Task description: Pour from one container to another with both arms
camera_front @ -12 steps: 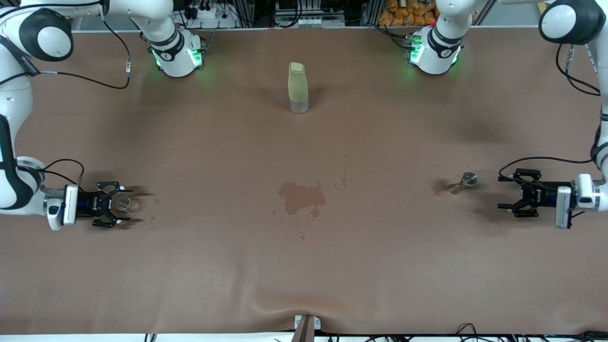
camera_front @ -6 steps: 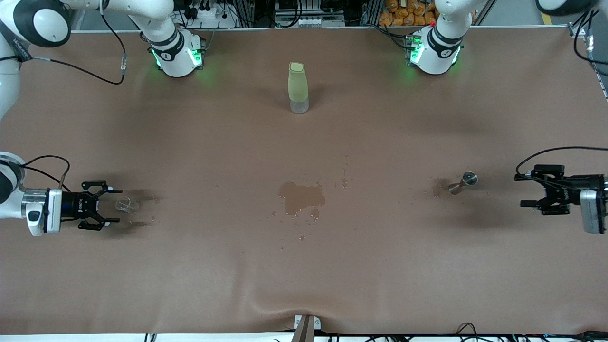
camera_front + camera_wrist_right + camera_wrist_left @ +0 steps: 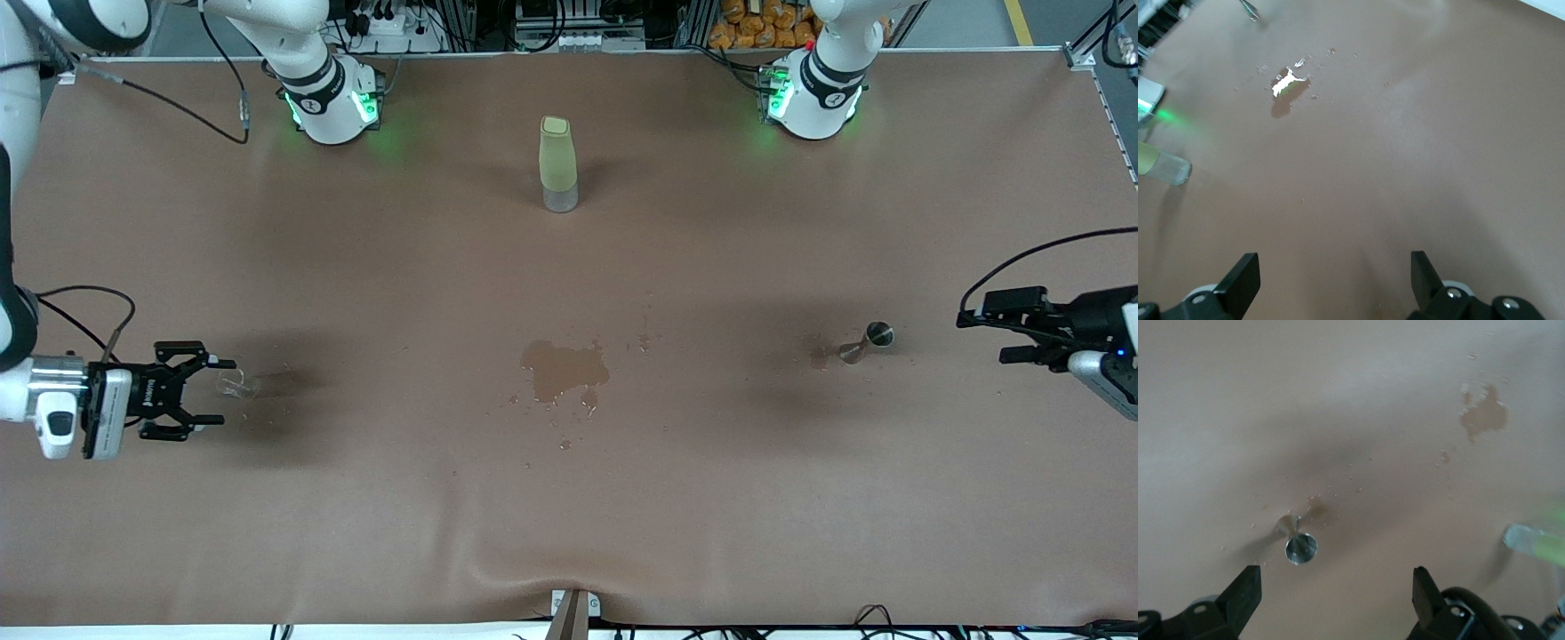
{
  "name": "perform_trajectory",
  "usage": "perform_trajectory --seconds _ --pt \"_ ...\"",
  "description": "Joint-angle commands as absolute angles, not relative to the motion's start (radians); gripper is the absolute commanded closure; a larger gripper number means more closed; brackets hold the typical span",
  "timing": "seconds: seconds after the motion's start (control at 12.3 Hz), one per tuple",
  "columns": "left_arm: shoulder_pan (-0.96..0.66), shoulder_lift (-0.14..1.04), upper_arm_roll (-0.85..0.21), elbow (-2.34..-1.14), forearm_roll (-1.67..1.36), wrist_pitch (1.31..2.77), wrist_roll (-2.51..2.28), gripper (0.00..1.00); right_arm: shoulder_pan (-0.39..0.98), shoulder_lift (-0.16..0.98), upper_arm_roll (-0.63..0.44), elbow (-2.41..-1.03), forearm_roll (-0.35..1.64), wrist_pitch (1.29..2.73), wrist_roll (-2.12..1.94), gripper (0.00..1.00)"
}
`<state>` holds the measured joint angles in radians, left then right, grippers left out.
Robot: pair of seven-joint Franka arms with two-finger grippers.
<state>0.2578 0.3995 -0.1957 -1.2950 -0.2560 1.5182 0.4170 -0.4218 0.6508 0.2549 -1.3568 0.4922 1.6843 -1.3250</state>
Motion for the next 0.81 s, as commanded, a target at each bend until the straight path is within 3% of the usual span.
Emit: perform_trajectory --seconds 0.0,0.24,0.49,0.73 --pt "0.201 0.312 -0.187 -1.345 -0.199 1.537 0.226 0.0 -0.382 0.51 0.245 -1.449 0.385 1.703 -1.159 0.0" --pt "0.112 0.258 -0.195 -1.35 -0.06 1.508 0.027 0.0 -0.354 0.402 0.239 -1.515 0.332 1.709 -1.034 0.0" --pt "0.095 0.22 -0.228 -1.351 -0.034 1.456 -0.231 0.0 -0.16 0.276 0.039 -1.607 0.284 1.724 -0.945 0.0" --pt "0.107 0.177 -0.288 -1.356 0.034 1.436 -0.307 0.0 -0.072 0.198 -0.055 -1.641 0.218 1.712 -0.817 0.0"
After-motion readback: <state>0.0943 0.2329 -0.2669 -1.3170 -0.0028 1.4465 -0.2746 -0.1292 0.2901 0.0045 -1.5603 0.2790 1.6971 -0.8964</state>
